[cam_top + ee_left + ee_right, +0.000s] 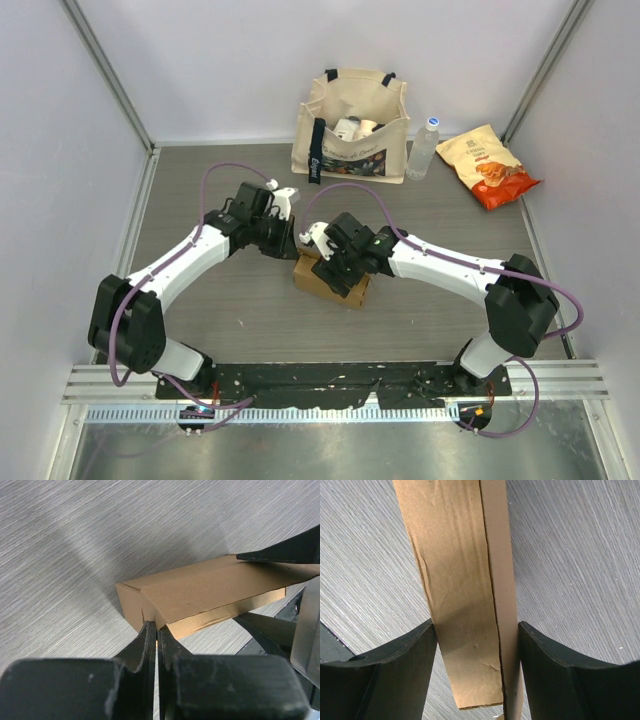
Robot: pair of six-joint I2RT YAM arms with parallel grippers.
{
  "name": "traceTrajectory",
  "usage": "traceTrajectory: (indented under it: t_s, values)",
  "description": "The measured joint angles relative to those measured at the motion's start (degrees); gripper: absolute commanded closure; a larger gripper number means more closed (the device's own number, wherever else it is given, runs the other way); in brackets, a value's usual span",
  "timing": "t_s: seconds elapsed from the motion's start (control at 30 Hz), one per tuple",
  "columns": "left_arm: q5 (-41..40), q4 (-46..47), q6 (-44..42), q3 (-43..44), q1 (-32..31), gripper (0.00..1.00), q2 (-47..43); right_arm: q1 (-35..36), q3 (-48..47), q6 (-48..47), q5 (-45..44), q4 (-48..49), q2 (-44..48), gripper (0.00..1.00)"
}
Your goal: Fold the paper box
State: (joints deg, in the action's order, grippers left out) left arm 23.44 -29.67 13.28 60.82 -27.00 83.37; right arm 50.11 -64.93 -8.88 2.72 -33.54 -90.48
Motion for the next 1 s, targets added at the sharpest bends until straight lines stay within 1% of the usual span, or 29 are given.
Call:
traceTrajectory:
  t_s: [0.13, 0.37, 0.67, 1.0]
  values:
    - [-0.7, 0.0, 0.3, 0.0, -0.7, 1.0, -0.2, 0.0, 0.0, 0.0, -0.1, 0.0, 0.0, 0.32]
    - [-3.0, -1.5, 2.3, 0.0, -2.5, 1.0, -1.8, 0.0, -0.1, 0.0, -0.6, -0.4, -0.3, 0.32]
    - [-5.0, -4.1, 4.2, 0.0, -2.8, 1.0, -2.4, 0.0, -0.2, 0.0, -0.6, -0.3, -0.5, 0.32]
    - [-8.4, -1.4, 5.8, -4.1, -4.0, 1.0, -5.5, 0.1, 0.0, 2.4, -3.3, 0.7, -0.5, 0.27]
